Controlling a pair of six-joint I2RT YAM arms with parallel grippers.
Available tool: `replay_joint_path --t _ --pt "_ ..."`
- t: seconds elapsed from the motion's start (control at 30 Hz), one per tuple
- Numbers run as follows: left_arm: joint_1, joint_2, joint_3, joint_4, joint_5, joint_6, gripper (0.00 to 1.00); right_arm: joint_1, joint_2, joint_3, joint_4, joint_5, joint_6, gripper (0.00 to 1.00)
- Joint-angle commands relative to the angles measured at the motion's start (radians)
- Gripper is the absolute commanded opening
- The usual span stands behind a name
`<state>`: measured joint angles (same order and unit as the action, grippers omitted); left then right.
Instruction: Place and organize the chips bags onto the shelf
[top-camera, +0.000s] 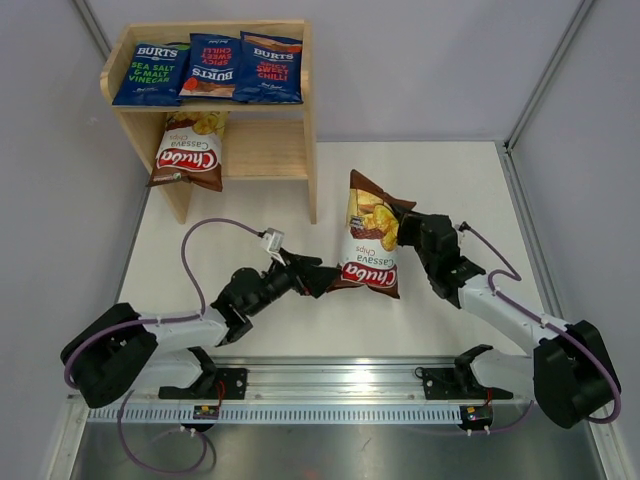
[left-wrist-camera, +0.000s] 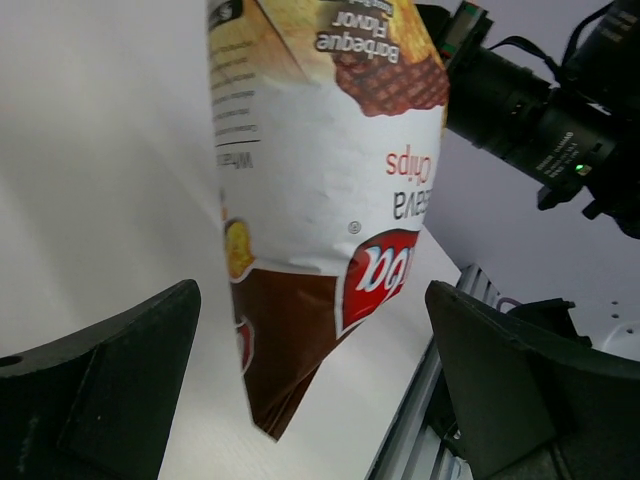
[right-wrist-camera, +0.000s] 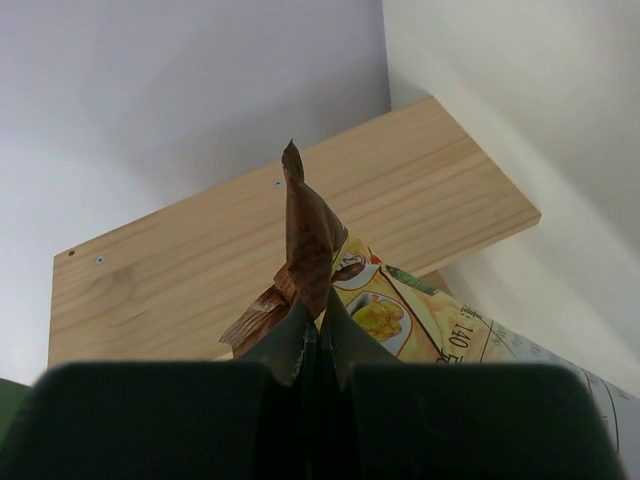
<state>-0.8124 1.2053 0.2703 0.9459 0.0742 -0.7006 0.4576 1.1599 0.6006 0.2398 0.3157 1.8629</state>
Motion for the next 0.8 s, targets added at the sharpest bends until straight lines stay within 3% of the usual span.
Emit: replay_joint_path --t 0.0,0.3,0.43,0.77 --pt "-0.040 0.043 -0.003 0.284 0.048 0.036 0.99 0.039 -0.035 -0.007 0.118 0.077 0.071 0.00" --pt "-0.100 0.152 -0.052 0.409 -0.071 0.069 0.99 0.073 -0.069 -0.021 0.210 0.034 0.078 0.00" --pt "-0.119 0.117 -0.085 0.386 -0.227 0.082 0.99 0.078 -0.103 -0.042 0.231 0.028 0.084 0.00" --pt "-0.163 0.134 -0.019 0.455 -0.039 0.116 0.99 0.138 -0.049 -0.041 0.358 0.016 0.120 0.00"
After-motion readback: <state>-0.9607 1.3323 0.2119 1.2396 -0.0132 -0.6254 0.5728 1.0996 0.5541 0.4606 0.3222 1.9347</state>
